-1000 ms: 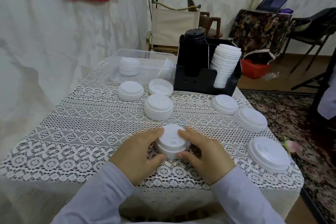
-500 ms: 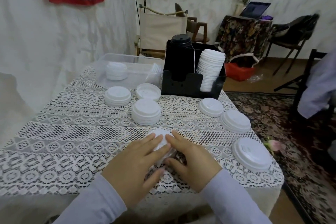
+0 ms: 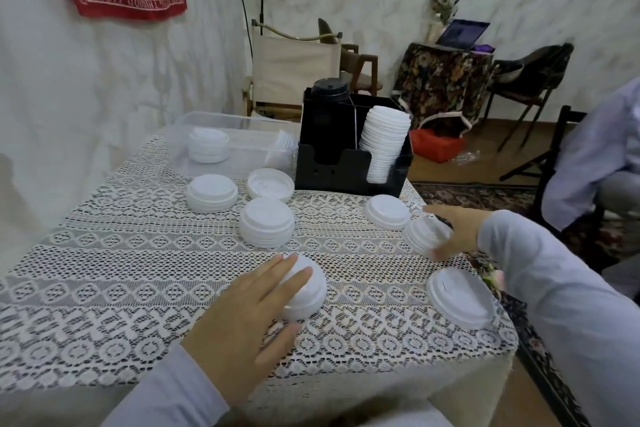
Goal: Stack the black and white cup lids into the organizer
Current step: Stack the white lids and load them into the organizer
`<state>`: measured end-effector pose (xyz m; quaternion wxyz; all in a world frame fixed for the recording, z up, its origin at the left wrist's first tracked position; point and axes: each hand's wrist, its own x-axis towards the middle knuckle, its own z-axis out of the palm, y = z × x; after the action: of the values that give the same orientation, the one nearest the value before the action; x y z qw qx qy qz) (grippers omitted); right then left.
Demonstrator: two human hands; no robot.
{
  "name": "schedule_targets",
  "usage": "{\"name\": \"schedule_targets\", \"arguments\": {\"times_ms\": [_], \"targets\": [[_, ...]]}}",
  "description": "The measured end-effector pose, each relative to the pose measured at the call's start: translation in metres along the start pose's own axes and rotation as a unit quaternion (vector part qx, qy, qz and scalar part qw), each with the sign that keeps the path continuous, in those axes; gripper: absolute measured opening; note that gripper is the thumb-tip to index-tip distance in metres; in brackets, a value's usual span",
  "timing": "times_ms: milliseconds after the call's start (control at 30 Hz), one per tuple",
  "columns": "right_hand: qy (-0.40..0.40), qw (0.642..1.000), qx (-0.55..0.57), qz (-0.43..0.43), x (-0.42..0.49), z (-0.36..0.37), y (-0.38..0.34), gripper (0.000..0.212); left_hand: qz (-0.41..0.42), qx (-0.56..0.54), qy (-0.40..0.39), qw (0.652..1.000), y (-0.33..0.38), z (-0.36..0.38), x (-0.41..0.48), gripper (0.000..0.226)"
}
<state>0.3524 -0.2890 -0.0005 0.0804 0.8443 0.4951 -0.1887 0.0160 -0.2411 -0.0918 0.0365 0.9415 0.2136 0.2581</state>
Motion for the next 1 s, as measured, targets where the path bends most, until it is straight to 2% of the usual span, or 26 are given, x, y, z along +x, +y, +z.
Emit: {"name": "schedule_targets", "arguments": {"times_ms": [100,233,400,567,700,833,1000], "targets": [[0.001,1.0,-0.009,-0.012,0.006,0.003,-0.008,0.082,-0.003,-0.011,0.019,1.0,0.0,-0.001,0.0,0.05],[0.031,0.999,-0.01,-0.009,0.017,0.006,-0.007,0.091,0.0,-0.023,0.028,0.999,-0.001,-0.001,-0.001,0.05],[0.053,0.998,-0.025,-0.015,0.011,0.0,-0.011,0.092,-0.006,-0.02,0.032,0.999,-0.002,0.002,-0.001,0.048],[0.096,0.99,-0.019,-0.1,-0.016,-0.003,-0.049,0.091,-0.03,-0.054,0.046,0.997,-0.003,0.003,0.0,0.05],[0.071,0.982,-0.026,-0.174,-0.035,0.024,-0.088,0.094,-0.058,-0.062,0.064,0.994,-0.003,0.002,-0.001,0.05],[0.038,0.98,-0.02,-0.197,-0.033,0.039,-0.093,0.097,-0.067,-0.061,0.059,0.994,-0.005,0.002,-0.004,0.049],[0.065,0.976,0.007,-0.209,-0.041,0.03,-0.092,0.1,-0.08,-0.103,0.064,0.989,-0.005,0.002,-0.003,0.05]]}}
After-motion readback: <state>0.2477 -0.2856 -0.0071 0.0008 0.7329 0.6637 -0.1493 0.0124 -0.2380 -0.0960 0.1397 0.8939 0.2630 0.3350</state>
